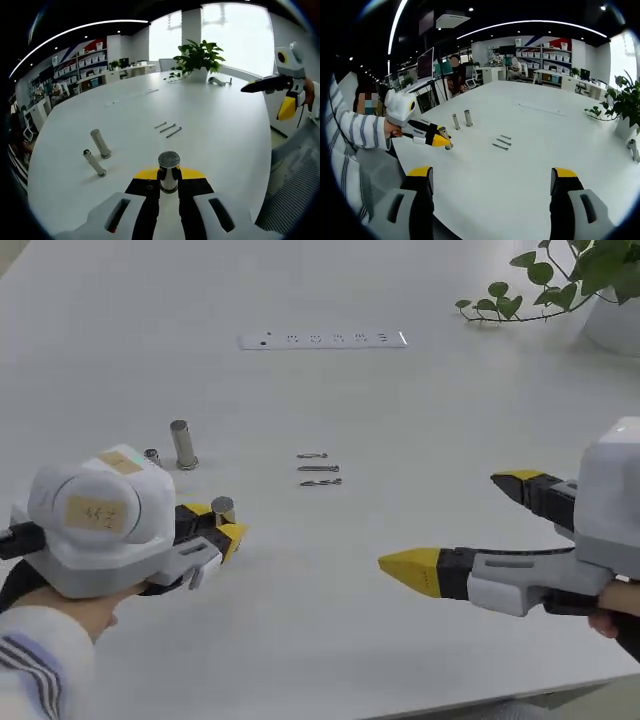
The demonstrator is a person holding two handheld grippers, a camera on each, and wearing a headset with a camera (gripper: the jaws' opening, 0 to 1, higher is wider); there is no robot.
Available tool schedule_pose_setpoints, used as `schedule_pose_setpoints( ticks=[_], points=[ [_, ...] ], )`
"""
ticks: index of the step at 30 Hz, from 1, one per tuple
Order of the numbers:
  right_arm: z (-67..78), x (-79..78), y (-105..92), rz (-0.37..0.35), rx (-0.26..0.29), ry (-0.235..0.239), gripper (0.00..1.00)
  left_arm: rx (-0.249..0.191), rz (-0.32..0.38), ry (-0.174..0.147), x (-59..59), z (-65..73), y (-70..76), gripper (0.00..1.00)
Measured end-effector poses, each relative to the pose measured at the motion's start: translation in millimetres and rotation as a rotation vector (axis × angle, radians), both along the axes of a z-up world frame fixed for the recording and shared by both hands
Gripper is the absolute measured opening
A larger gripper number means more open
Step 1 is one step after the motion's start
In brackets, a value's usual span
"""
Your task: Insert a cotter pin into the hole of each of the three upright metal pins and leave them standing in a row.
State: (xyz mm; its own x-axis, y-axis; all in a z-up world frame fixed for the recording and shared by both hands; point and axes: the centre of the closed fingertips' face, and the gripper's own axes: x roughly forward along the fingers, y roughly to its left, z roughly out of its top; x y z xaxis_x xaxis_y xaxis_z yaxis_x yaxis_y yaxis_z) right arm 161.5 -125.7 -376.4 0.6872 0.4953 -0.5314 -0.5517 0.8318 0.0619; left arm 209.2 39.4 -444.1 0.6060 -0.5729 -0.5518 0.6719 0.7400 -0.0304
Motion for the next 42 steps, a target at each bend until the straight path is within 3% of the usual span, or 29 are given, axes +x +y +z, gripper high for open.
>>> schedule_pose_setpoints(
  ticks=[2, 6, 16, 19, 42],
  points=[
    [-1.7, -1.0, 0.6, -0.003, 0.003, 0.006, 0.96, -0.024, 0.006, 0.004, 1.3, -0.8, -2.2, 0.09],
    [-4.0, -2.8, 2.3, 0.001, 0.010, 0.013, 0.97, -0.032, -0.020, 0.004, 2.0, -1.8, -9.5, 0.09],
    [-14.9, -2.8, 2.4, 0.006, 0.014, 0.041, 0.97, -0.017, -0.044, 0.001, 8.7, -8.3, -19.7, 0.09],
    [-15.3, -0.8, 4.9, 0.012, 0.016, 0.042, 0.97, 0.001, -0.059, -0.005, 7.4, -10.3, -20.7, 0.09],
    [-15.8, 3.2, 9.6, 0.011, 0.025, 0.039, 0.97, 0.002, -0.082, -0.011, 6.4, -18.5, -31.7, 0.09]
  ],
)
